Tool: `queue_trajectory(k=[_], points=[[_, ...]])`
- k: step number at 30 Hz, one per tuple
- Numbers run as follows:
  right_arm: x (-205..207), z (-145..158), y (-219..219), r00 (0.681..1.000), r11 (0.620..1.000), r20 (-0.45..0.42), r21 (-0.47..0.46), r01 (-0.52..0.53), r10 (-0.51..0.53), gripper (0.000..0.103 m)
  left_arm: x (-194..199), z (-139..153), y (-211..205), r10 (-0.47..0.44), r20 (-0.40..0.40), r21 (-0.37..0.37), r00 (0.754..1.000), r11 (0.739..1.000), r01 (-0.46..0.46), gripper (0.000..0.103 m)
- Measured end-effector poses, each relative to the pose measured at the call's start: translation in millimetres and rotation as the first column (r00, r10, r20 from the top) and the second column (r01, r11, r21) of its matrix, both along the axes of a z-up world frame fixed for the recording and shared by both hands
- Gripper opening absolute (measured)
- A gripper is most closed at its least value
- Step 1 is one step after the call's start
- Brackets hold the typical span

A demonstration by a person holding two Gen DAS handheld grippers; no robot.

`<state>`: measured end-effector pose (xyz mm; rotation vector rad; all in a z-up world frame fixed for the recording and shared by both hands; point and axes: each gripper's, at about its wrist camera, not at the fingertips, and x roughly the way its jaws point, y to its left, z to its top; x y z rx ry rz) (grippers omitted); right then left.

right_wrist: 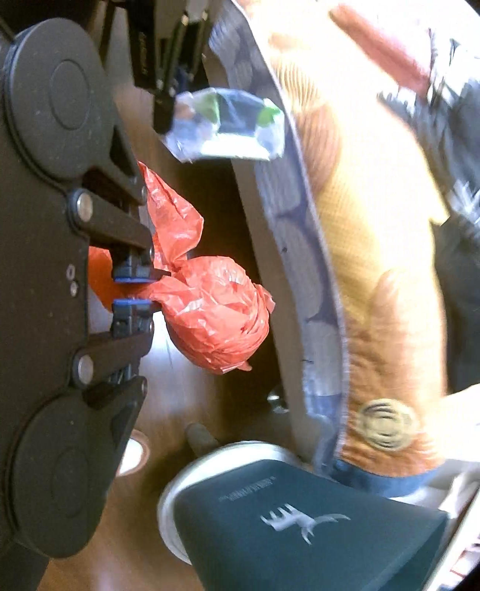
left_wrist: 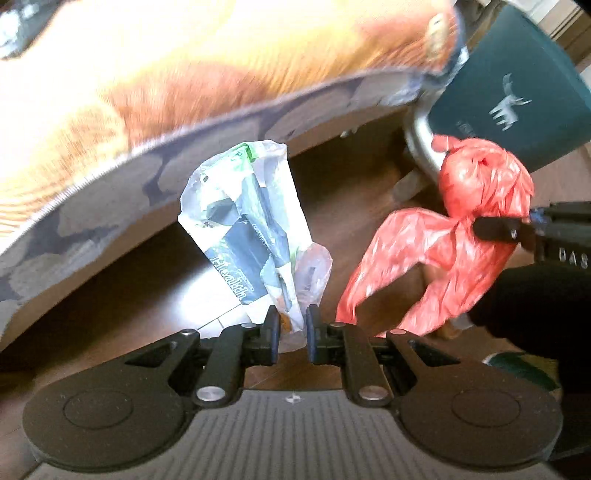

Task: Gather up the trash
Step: 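Carry the clear bag and red bag up over the teal wastebasket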

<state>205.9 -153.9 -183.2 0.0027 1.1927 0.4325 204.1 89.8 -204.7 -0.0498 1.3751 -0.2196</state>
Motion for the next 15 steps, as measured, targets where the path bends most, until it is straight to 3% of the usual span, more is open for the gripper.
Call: queue_trajectory(k=[6, 15], points=[[-29, 59, -32, 0.996, 0.998, 0.093, 0.059, -0.017, 0.011, 0.008, -34, 57, -39, 0.022, 0.107, 0.017, 0.994, 1.0, -0.024, 0.014], [-32, 111, -97, 0.975, 0.994, 0.22, 0.112, 0.014, -0.038, 0.008, -33, 144, -92, 0.019, 0.248, 0.043, 0.969, 0.999, -0.03, 0.014]])
